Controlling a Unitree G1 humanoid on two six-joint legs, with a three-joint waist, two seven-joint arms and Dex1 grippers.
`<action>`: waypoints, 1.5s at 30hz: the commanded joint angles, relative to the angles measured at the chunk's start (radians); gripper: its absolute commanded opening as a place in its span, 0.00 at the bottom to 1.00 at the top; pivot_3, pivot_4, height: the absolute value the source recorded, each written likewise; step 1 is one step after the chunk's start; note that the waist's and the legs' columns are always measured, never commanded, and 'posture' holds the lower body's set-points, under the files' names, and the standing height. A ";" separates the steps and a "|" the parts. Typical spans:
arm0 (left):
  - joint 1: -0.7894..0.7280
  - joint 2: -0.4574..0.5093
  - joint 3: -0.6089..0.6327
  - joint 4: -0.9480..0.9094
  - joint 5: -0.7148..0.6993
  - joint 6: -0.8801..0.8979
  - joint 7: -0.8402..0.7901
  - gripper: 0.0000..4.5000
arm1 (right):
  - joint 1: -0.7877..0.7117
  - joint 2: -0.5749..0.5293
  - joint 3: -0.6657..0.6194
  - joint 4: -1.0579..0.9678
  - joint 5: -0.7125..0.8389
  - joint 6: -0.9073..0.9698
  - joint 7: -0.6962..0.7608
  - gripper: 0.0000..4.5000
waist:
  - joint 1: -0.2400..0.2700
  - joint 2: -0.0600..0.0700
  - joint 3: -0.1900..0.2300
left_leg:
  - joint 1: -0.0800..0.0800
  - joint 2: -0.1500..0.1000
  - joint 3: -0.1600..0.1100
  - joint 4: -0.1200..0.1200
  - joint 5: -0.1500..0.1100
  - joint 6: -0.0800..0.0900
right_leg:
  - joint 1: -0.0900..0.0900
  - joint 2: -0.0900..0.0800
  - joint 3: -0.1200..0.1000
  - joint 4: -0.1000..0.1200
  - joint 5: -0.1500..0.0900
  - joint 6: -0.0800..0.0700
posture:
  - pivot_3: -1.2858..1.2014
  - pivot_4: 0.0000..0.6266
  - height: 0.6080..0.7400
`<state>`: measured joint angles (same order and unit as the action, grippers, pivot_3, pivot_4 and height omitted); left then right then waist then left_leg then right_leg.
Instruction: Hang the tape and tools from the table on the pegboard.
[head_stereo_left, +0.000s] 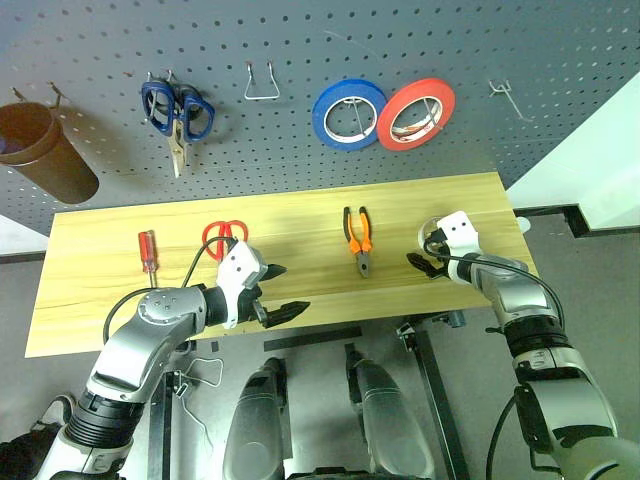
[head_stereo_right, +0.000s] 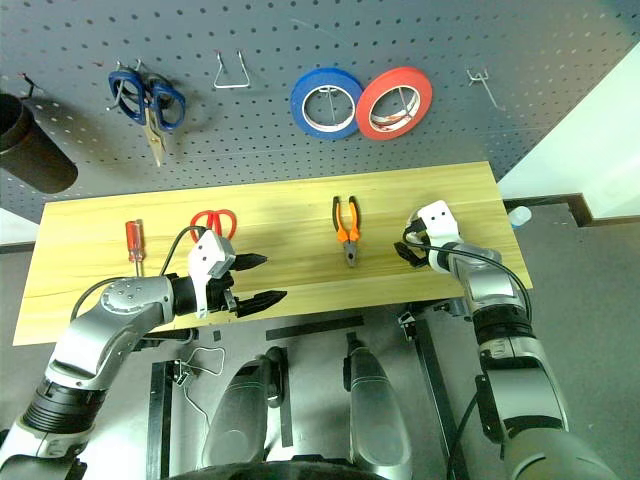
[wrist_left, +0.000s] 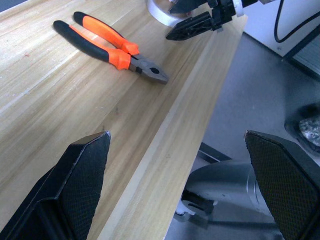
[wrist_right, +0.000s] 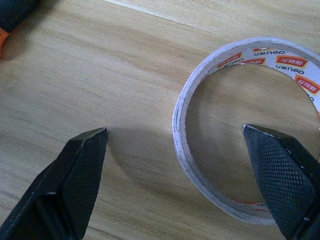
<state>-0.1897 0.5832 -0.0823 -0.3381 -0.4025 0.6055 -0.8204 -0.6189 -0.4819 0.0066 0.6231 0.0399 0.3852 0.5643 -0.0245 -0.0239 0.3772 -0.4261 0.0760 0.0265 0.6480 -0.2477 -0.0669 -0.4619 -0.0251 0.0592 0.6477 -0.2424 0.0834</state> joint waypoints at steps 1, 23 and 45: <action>0.027 0.010 0.022 -0.059 -0.018 0.005 0.011 0.99 | 0.002 0.007 0.018 0.060 -0.018 0.007 0.007 0.99 | -0.002 -0.002 0.001 | 0.000 0.000 0.000 0.000 0.000 0.000 | 0.000 0.000 0.000 0.000 0.000 0.000 | 0.52 0.69 0.86; -0.014 0.015 0.019 -0.034 0.000 -0.009 0.017 1.00 | -0.062 0.041 0.011 0.200 -0.034 -0.078 -0.017 0.01 | 0.004 -0.004 0.000 | 0.000 0.000 0.000 0.002 0.001 -0.001 | 0.002 0.000 0.000 0.000 0.000 0.000 | 0.54 0.61 0.86; -0.190 -0.073 -0.023 0.205 0.025 -0.188 -0.073 1.00 | 0.562 -0.032 -0.339 -0.794 0.223 0.076 -0.065 0.01 | 0.005 -0.002 -0.004 | -0.008 -0.004 -0.002 0.000 0.003 -0.005 | -0.005 -0.003 -0.001 0.000 0.000 0.003 | 0.50 0.45 0.86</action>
<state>-0.3680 0.5156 -0.1065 -0.1362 -0.3812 0.4505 -0.8776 -0.0869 -0.5076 -0.2789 -0.0639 0.2213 0.4521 0.4985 -0.0199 -0.0262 0.3732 -0.4337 0.0721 0.0243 0.6480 -0.2445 -0.0728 -0.4668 -0.0283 0.0580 0.6478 -0.2427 0.0865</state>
